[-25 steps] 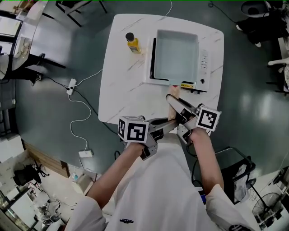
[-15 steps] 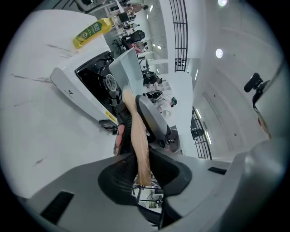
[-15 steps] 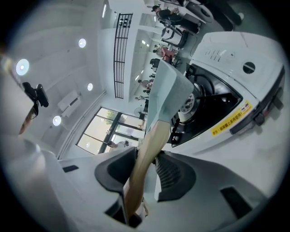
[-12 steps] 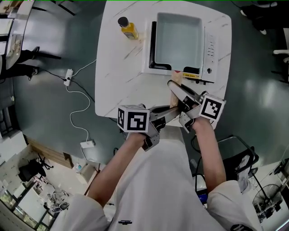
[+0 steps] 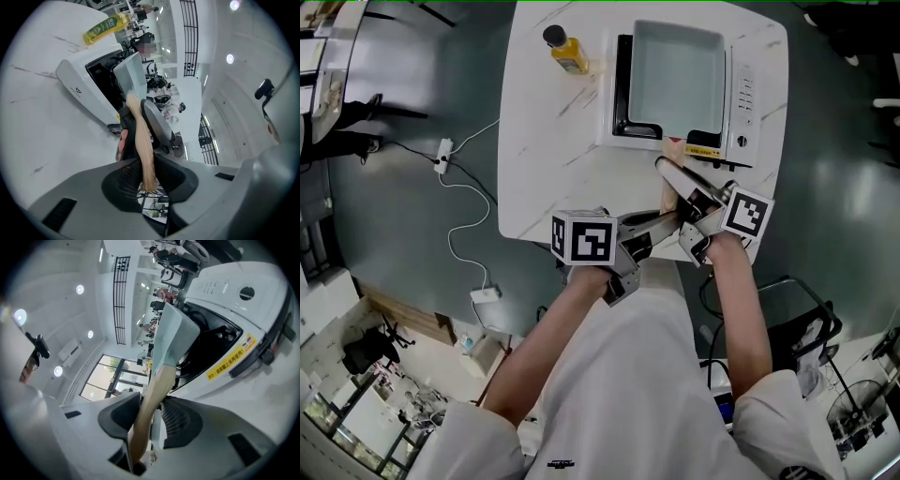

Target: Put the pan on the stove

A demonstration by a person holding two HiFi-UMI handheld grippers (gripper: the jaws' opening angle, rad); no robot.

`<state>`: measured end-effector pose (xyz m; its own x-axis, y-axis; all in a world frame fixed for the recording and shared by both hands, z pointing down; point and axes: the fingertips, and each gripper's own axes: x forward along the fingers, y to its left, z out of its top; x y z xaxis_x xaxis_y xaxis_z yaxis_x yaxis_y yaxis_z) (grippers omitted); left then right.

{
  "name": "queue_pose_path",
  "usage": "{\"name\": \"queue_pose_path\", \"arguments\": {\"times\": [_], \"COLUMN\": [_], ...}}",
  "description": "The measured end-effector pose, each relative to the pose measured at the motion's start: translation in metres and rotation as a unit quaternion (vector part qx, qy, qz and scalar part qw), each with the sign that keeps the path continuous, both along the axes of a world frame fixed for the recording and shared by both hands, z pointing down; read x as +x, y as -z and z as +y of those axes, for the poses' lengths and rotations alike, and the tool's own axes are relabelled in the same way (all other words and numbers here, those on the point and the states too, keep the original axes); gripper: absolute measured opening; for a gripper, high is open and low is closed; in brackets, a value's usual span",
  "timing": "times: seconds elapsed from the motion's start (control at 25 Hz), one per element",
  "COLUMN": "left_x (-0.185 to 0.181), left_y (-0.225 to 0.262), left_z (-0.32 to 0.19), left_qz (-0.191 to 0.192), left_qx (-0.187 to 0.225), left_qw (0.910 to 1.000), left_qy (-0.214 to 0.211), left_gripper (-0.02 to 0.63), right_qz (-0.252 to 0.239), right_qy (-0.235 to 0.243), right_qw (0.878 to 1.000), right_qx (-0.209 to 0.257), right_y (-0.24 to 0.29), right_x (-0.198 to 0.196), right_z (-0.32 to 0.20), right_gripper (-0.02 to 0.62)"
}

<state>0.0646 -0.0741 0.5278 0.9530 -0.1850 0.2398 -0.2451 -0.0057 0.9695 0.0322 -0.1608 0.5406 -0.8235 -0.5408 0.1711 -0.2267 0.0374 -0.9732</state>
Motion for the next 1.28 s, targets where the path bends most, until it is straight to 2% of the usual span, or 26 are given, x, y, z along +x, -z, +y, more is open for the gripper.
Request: {"name": "queue_pose_path", "arguments": {"times": [0.4,0.52,0.64,0.68,0.76,0.8,0.88,1.04,1.16,1.28], "left_x": [0.006,0.006,0.004,0.004,0.003,0.002,0.002,0.002,0.001,-0.004], "left_y": [-0.012,-0.012,-0.012,-0.012,-0.012,-0.01,-0.008,-0.004,-0.001,0.004], "left_z": [0.003,0.004,0.002,0.001,-0.002,-0.004,-0.006,-0.005,-0.004,-0.005], "left_qz": [0.005,0.004,-0.003,-0.005,-0.004,-0.002,0.001,0.0,-0.004,-0.02], "left_qx": [-0.02,-0.015,-0.006,-0.005,-0.005,-0.005,-0.004,0.002,0.008,0.034], "left_qw": [0.9997,0.9998,1.0,1.0,1.0,1.0,1.0,1.0,0.9999,0.9992], "left_qy": [-0.012,-0.011,-0.004,-0.002,0.003,0.005,0.008,0.009,0.01,0.003], "left_gripper": [0.077,0.084,0.093,0.11,0.193,0.214,0.215,0.246,0.263,0.282], "right_qz": [-0.006,0.0,0.005,0.005,0.003,0.003,0.007,0.01,0.038,0.086], "right_qy": [-0.006,-0.001,-0.002,-0.002,-0.003,-0.004,-0.012,-0.019,-0.027,-0.052], "right_qw": [1.0,1.0,1.0,1.0,1.0,1.0,1.0,1.0,0.999,0.995], "right_qx": [-0.005,0.003,0.005,0.005,0.006,0.006,0.007,0.004,-0.014,-0.021], "right_y": [-0.01,-0.007,-0.008,-0.009,-0.01,-0.01,-0.009,-0.004,-0.008,-0.006], "right_x": [0.002,0.002,0.003,0.004,0.005,0.006,0.008,0.01,0.016,0.034], "right_z": [0.001,0.002,0.002,0.003,0.004,0.004,0.005,0.007,0.011,0.015], "right_gripper": [0.148,0.206,0.215,0.217,0.264,0.283,0.299,0.392,0.448,0.448]}}
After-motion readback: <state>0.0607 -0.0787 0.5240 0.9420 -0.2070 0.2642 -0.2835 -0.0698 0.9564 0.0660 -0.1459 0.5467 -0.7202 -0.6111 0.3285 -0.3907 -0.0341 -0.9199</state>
